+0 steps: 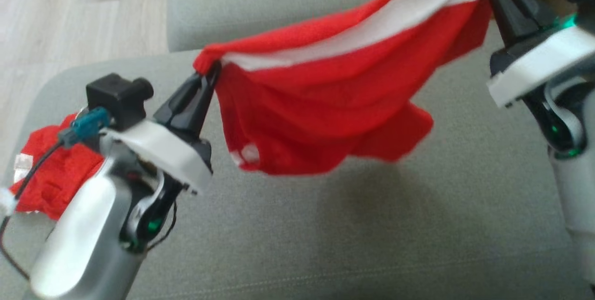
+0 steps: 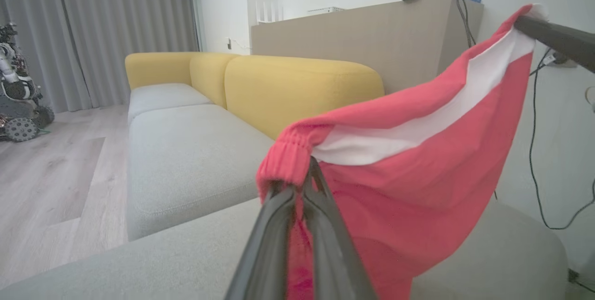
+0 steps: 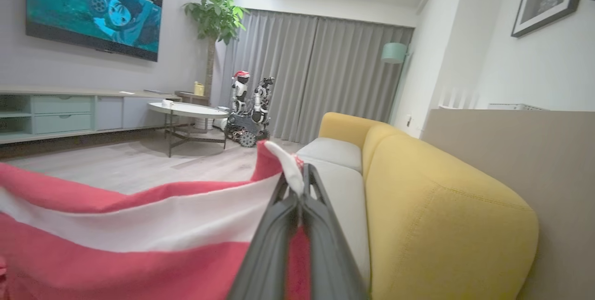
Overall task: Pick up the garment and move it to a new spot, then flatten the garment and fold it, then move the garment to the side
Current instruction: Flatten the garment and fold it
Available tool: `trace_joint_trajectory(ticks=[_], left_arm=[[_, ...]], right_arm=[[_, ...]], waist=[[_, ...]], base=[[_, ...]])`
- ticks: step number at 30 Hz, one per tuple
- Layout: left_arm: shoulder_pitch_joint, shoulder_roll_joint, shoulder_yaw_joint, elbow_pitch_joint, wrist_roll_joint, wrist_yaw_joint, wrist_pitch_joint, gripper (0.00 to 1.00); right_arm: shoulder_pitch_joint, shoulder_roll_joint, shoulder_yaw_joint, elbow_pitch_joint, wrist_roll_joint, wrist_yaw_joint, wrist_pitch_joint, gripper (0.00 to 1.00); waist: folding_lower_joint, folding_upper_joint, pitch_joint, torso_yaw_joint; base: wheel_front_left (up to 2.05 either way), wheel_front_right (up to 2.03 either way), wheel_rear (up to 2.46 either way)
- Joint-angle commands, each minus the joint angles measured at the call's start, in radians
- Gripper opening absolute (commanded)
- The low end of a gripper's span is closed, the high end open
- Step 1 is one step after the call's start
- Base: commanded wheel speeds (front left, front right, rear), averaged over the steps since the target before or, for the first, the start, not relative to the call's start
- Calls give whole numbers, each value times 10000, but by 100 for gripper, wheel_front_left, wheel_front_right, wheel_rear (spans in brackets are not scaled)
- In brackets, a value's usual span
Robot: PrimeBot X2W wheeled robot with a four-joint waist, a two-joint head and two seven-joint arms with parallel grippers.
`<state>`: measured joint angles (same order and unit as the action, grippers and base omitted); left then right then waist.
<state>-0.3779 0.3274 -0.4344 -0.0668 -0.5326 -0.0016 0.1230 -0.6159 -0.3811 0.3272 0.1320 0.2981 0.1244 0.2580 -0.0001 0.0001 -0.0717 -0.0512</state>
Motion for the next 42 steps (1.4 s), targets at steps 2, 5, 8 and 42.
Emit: trace_joint_trajectory(ticks=[2, 5, 8, 42], left_arm=[[-111, 682, 575, -1265, -270, 190, 796, 0], [94, 886, 609, -1898, -535, 293, 1414, 0], [210, 1266, 697, -2597, -1051, 383, 2489, 0], [-8886, -653, -2077, 7235, 1529, -1256, -774, 0]], right_arm=[[447, -306, -35, -1163, 742, 63, 1100, 0], [766, -405, -225, -1768, 1178, 63, 1842, 0], [1053, -380, -643, -2567, 1803, 63, 2951, 0], [-6109, 2967, -2212, 6886, 1986, 63, 170, 0]], waist=[[1, -1, -126, 87], [1, -1, -97, 106], [1, -1, 99, 75], [1, -1, 6206, 140]], base=[[0, 0, 0], [0, 0, 0], [0, 0, 0], [0, 0, 0]])
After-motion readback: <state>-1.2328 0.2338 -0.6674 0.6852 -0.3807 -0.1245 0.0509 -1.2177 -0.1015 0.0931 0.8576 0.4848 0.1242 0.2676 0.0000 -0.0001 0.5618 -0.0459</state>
